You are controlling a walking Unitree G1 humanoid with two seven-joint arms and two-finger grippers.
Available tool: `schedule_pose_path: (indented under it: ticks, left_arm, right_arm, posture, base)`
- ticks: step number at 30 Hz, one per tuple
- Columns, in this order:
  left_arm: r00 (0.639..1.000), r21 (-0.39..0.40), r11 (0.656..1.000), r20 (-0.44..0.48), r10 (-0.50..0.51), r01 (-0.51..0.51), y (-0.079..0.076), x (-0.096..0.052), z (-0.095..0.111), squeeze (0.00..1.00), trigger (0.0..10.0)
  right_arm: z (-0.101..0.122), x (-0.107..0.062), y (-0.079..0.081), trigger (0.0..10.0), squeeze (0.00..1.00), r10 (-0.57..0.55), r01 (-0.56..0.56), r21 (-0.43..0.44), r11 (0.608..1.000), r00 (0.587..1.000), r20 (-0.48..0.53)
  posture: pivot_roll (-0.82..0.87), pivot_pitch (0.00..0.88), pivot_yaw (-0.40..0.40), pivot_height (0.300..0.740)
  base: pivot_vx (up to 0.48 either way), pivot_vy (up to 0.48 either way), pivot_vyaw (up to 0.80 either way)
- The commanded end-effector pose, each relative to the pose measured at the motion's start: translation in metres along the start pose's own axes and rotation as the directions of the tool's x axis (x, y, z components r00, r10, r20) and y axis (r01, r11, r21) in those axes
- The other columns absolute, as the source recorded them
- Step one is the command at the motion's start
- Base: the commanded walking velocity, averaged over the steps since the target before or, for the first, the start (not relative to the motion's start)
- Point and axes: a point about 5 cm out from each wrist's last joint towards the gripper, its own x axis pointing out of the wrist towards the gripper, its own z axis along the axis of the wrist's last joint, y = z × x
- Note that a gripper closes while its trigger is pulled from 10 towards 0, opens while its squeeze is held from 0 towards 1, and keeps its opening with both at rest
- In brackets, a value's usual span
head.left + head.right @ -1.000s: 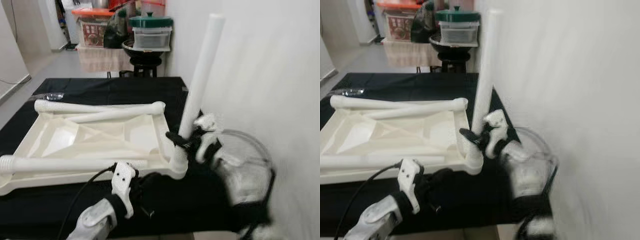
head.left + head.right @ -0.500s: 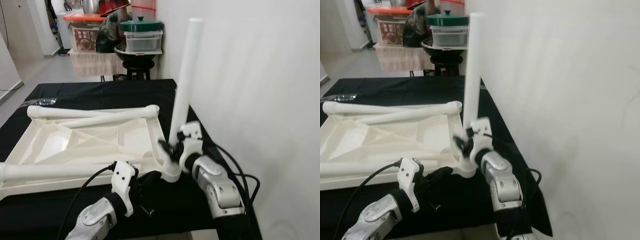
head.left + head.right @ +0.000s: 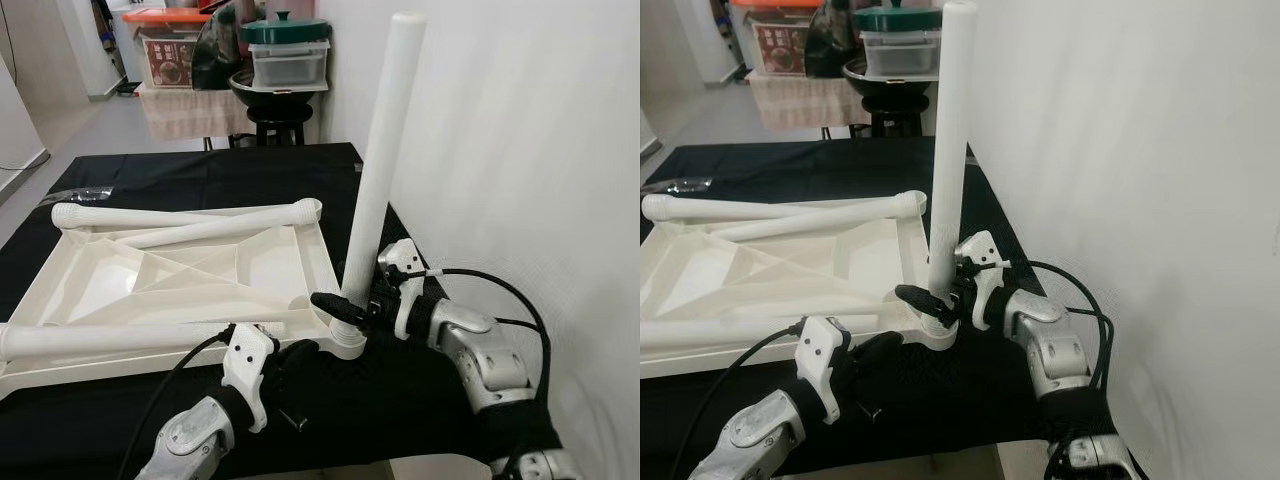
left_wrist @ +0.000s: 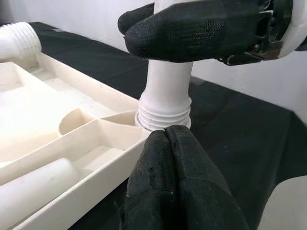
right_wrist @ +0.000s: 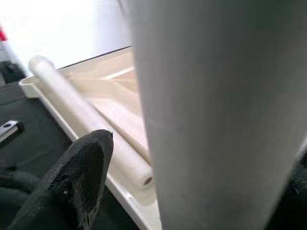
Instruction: Building children table
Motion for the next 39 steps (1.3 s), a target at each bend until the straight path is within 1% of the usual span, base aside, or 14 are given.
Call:
schedule_pose_path:
  ticks: [1, 3, 20, 21, 23, 26, 28, 32, 33, 35, 36, 37, 38, 39]
  left_arm:
    - [1.000, 0.022, 1.000, -0.008, 0.012, -0.012, 0.001, -0.003, -0.001, 0.00, 10.0]
    - [0.999, 0.046, 0.998, -0.019, 0.032, -0.031, 0.001, -0.004, -0.001, 0.00, 10.0]
    - [0.998, 0.032, 0.998, -0.014, 0.054, -0.053, 0.000, -0.003, -0.003, 0.00, 10.0]
    - [0.998, 0.030, 0.998, -0.012, 0.057, -0.056, 0.000, -0.003, -0.002, 0.00, 10.0]
    - [0.998, 0.021, 0.998, -0.006, 0.061, -0.061, 0.001, -0.004, -0.001, 0.00, 10.0]
    - [0.998, 0.013, 0.998, -0.001, 0.067, -0.067, 0.003, -0.003, 0.000, 0.00, 10.0]
    - [0.998, 0.022, 0.997, -0.004, 0.069, -0.069, 0.004, -0.002, 0.000, 0.00, 10.0]
    - [0.998, 0.014, 0.998, -0.009, 0.060, -0.060, 0.004, -0.001, 0.000, 0.00, 10.0]
    - [0.998, 0.013, 0.998, -0.009, 0.059, -0.059, 0.004, 0.000, -0.001, 0.00, 10.0]
    - [0.998, 0.013, 0.998, -0.008, 0.063, -0.063, 0.004, 0.000, 0.000, 0.00, 10.0]
    - [0.997, 0.015, 0.997, -0.006, 0.073, -0.073, 0.004, 0.000, 0.000, 0.00, 10.0]
    - [0.997, 0.015, 0.997, -0.006, 0.073, -0.073, 0.004, 0.000, 0.000, 0.00, 10.0]
    - [0.996, 0.020, 0.996, -0.003, 0.086, -0.086, 0.004, 0.000, 0.000, 0.00, 10.0]
    - [0.996, 0.020, 0.996, -0.003, 0.086, -0.086, 0.004, 0.000, 0.000, 0.00, 10.0]
  right_arm:
    - [0.003, 0.000, 0.000, 9.8, 0.00, 0.027, -0.027, -0.012, 1.000, 0.999, 0.019]
    - [0.011, 0.001, -0.007, 0.0, 0.00, 0.073, -0.073, -0.019, 0.997, 0.997, 0.029]
    - [0.008, -0.010, -0.020, 0.0, 0.00, -0.025, 0.023, -0.101, 0.995, 0.999, -0.020]
    - [0.001, -0.008, -0.021, 0.0, 0.00, -0.193, 0.190, -0.084, 0.978, 0.980, -0.036]
    - [-0.025, -0.009, -0.009, 0.0, 0.00, -0.616, 0.620, 0.005, 0.785, 0.781, -0.102]
    - [-0.035, -0.004, 0.023, 0.0, 0.00, -0.694, 0.699, 0.012, 0.715, 0.712, -0.109]
    - [-0.035, 0.012, 0.034, 0.0, 0.00, -0.617, 0.620, 0.002, 0.785, 0.782, -0.087]
    - [-0.032, 0.015, 0.019, 0.0, 0.00, -0.605, 0.607, -0.005, 0.795, 0.791, -0.084]
    - [-0.031, 0.016, 0.016, 4.1, 0.00, -0.608, 0.609, -0.007, 0.793, 0.790, -0.081]
    - [-0.029, 0.017, 0.012, 4.1, 0.00, -0.622, 0.622, -0.026, 0.782, 0.778, -0.089]
    - [-0.024, 0.016, 0.007, 10.0, 0.00, -0.642, 0.642, -0.034, 0.766, 0.763, -0.069]
    - [-0.024, 0.016, 0.007, 10.0, 0.00, -0.642, 0.642, -0.034, 0.766, 0.763, -0.069]
    - [-0.014, 0.019, 0.008, 10.0, 1.00, -0.600, 0.600, 0.006, 0.800, 0.800, -0.033]
    - [-0.014, 0.019, 0.008, 10.0, 1.00, -0.600, 0.600, 0.006, 0.800, 0.800, -0.033]
  posture:
    - [0.09, 0.000, -0.031, 0.740]
    - [0.09, 0.000, -0.032, 0.740]
    - [0.05, 0.000, -0.049, 0.740]
    - [0.05, 0.000, -0.057, 0.740]
    - [0.03, 0.000, -0.052, 0.740]
    - [0.02, 0.004, -0.040, 0.740]
    - [0.00, 0.001, -0.015, 0.740]
    - [0.02, 0.000, -0.036, 0.740]
    - [0.02, 0.000, -0.036, 0.740]
    - [0.02, 0.000, -0.042, 0.740]
    - [0.03, 0.000, -0.048, 0.740]
    - [0.03, 0.000, -0.048, 0.740]
    - [0.03, 0.000, -0.051, 0.740]
    - [0.03, 0.000, -0.051, 0.740]
  base:
    - [0.000, 0.000, 0.00]
    - [0.000, 0.000, 0.00]
    - [0.000, 0.000, 0.00]
    - [0.000, 0.000, 0.00]
    - [0.000, 0.000, 0.00]
    - [0.000, 0.000, 0.00]
    - [0.000, 0.000, 0.00]
    - [0.000, 0.000, 0.00]
    - [0.000, 0.000, 0.00]
    - [0.000, 0.000, 0.00]
    - [0.000, 0.000, 0.00]
    - [0.000, 0.000, 0.00]
    - [0.000, 0.000, 0.00]
    - [0.000, 0.000, 0.00]
